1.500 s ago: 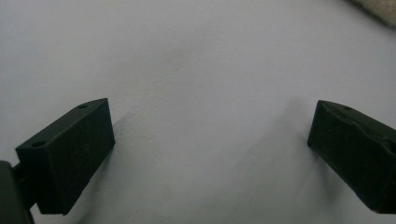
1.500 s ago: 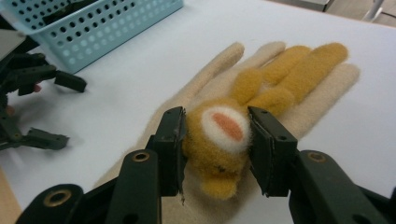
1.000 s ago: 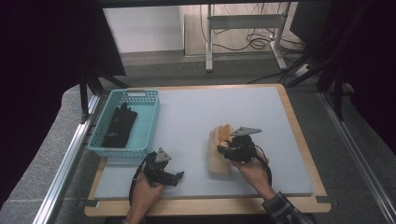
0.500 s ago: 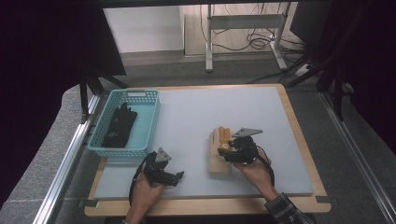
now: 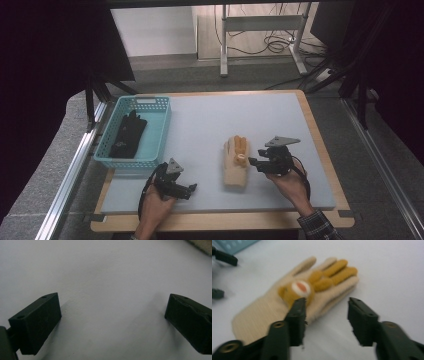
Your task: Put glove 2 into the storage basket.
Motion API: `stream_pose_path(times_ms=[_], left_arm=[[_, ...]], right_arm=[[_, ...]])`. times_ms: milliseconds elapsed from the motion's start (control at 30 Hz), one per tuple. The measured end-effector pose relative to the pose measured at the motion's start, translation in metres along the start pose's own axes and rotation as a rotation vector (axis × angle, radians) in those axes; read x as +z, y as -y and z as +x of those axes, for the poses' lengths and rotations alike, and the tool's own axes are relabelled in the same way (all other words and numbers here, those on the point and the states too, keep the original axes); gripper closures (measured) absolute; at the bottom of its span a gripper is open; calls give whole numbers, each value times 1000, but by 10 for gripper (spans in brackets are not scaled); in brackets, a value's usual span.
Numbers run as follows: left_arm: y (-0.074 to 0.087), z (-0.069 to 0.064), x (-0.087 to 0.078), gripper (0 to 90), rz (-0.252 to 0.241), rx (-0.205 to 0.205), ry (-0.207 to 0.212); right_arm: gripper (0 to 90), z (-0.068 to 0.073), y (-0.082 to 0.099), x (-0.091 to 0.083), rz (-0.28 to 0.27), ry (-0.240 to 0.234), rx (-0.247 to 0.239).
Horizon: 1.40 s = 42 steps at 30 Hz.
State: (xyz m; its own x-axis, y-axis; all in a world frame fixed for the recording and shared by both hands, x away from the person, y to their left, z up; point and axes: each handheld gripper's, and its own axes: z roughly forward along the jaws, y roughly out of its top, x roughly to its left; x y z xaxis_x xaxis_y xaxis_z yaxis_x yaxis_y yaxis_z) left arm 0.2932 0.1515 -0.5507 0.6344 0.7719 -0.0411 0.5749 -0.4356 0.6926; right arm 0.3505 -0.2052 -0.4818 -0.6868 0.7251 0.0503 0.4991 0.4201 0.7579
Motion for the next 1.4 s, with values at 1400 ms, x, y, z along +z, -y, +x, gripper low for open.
stream_pose_path(times_ms=[1400], left_arm=[[0,0,0,8,1,1,0]], right_arm=[[823,52,14,66,56,-156,-117]])
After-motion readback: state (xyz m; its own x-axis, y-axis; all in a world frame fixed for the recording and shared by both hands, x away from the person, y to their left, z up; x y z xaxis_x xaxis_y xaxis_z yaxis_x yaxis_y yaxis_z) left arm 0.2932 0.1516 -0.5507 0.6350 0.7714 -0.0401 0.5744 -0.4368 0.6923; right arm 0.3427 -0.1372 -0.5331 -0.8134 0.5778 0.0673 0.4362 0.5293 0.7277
